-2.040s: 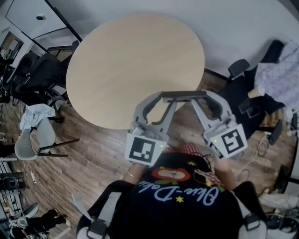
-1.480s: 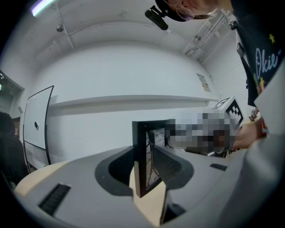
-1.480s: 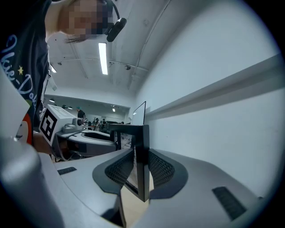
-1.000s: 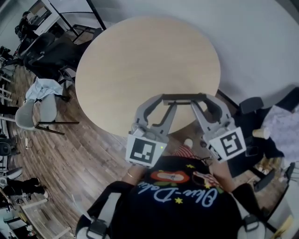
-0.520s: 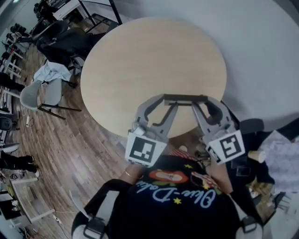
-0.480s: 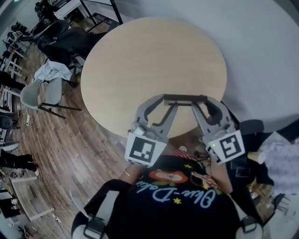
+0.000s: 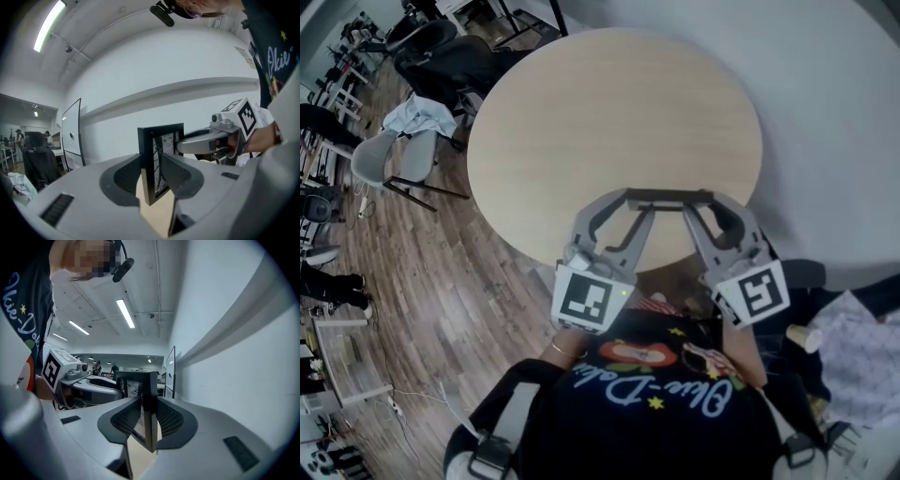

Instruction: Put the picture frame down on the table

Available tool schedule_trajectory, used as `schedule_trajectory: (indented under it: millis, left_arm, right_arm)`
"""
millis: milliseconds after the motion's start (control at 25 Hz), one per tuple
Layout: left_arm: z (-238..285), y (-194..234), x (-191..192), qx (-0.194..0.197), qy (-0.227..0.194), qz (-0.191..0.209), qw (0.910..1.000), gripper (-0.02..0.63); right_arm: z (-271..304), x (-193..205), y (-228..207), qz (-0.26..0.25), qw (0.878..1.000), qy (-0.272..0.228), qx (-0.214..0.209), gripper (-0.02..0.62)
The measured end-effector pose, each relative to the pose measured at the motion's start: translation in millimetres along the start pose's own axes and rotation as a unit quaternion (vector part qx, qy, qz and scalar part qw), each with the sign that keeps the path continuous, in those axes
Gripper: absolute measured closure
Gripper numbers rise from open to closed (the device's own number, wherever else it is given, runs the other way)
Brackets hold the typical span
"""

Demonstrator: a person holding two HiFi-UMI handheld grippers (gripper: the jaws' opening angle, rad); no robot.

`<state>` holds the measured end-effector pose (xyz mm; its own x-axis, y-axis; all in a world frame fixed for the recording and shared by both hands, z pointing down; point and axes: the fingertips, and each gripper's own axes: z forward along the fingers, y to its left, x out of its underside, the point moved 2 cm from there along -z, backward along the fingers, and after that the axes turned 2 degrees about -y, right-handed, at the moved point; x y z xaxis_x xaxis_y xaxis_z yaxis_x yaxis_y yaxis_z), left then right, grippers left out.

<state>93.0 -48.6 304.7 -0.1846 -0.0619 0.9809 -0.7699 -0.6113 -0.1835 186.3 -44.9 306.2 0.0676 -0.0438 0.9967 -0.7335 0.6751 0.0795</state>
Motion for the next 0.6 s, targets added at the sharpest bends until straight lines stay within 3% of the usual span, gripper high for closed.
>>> schedule_trajectory:
  millis: [600]
  left_arm:
    - [16,17,15,-0.026,0.023,-0.006,0.9994,0.477]
  right_arm:
    - [29,11,-16,0.001,0.999,0.013,-0.035,0.511]
